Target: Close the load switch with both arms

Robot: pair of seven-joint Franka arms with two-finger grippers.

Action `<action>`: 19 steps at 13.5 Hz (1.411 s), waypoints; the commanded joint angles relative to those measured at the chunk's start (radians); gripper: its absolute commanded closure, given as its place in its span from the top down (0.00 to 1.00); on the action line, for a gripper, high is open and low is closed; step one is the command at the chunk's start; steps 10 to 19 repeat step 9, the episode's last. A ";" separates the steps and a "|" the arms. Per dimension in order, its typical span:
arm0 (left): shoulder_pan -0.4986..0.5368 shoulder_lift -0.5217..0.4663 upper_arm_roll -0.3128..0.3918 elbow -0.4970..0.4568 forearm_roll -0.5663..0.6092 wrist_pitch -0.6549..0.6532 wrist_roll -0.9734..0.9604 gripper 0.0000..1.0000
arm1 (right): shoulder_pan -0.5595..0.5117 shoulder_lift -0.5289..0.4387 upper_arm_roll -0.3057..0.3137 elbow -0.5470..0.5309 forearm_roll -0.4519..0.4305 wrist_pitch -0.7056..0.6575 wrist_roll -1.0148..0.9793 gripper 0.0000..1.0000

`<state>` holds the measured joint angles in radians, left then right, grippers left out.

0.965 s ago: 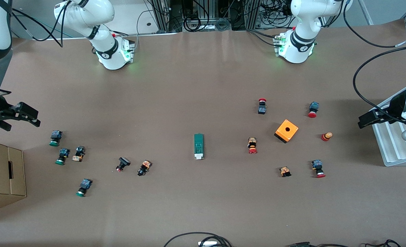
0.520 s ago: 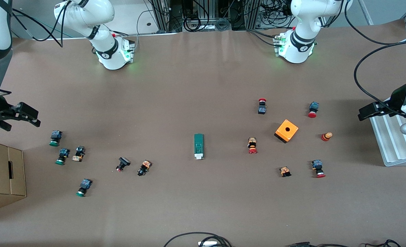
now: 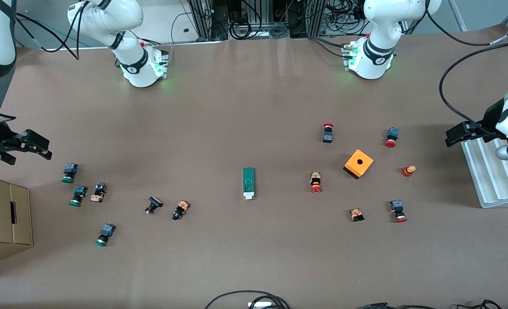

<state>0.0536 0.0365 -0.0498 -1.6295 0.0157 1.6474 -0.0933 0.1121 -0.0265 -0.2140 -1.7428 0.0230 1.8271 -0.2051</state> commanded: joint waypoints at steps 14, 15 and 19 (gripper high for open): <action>0.002 -0.009 -0.007 0.017 -0.007 0.011 0.010 1.00 | -0.003 0.011 -0.001 0.023 -0.018 -0.002 -0.008 1.00; 0.002 -0.009 -0.007 0.017 -0.007 0.011 0.010 1.00 | -0.003 0.011 -0.001 0.023 -0.018 -0.002 -0.008 1.00; 0.002 -0.009 -0.007 0.017 -0.007 0.011 0.010 1.00 | -0.003 0.011 -0.001 0.023 -0.018 -0.002 -0.008 1.00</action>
